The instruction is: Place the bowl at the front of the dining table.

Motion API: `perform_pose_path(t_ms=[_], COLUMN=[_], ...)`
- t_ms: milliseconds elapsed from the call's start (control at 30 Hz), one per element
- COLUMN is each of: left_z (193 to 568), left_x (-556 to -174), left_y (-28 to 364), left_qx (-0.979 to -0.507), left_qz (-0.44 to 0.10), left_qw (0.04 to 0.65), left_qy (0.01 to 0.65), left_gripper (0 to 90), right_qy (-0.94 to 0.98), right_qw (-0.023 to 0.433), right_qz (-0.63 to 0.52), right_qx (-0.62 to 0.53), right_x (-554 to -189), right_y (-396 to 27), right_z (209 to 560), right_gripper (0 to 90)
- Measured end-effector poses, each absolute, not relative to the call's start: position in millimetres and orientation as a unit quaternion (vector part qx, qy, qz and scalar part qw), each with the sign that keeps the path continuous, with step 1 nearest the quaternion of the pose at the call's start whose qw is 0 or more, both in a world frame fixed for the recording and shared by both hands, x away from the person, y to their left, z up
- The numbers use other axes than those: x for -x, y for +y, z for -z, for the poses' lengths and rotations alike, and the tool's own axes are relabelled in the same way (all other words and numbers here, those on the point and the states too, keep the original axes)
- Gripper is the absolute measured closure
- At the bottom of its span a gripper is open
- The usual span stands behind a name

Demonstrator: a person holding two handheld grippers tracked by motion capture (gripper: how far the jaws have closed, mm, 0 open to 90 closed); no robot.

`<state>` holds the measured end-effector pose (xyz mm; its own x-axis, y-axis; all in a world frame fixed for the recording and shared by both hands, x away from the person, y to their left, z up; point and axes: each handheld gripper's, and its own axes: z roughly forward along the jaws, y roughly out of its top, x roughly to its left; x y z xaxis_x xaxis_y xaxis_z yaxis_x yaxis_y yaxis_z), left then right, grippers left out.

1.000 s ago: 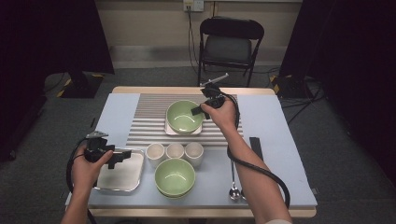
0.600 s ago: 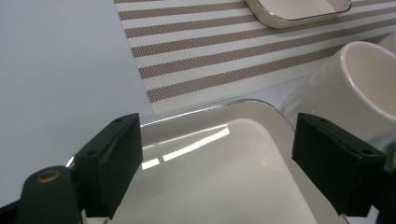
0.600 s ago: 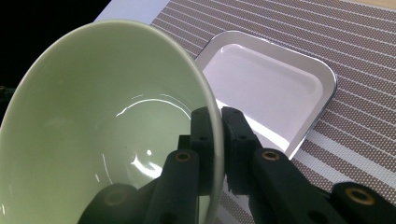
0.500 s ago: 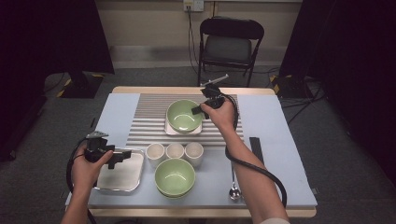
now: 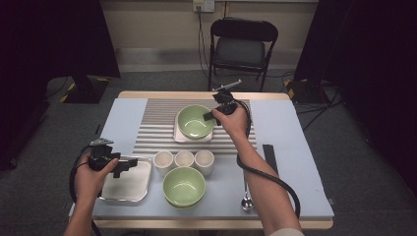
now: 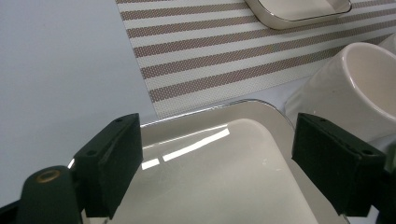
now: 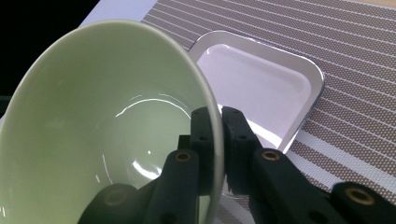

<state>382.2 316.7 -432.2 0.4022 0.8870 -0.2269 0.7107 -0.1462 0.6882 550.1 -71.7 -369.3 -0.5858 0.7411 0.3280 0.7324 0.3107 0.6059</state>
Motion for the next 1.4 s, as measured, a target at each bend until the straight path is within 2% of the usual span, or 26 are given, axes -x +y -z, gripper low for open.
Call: perform_pose_path(t_ms=[1400], left_z=[434], left_x=[-383], left_y=[316], left_qx=[-0.751], left_qz=[-0.113], left_qw=[0.372], left_qy=[0.533], left_gripper=[15.9], right_qy=[0.794], right_qw=[0.019], right_qz=[-0.372], right_qx=[-0.481], right_x=[-564], right_y=[-77], right_z=[384], right_gripper=[83.7])
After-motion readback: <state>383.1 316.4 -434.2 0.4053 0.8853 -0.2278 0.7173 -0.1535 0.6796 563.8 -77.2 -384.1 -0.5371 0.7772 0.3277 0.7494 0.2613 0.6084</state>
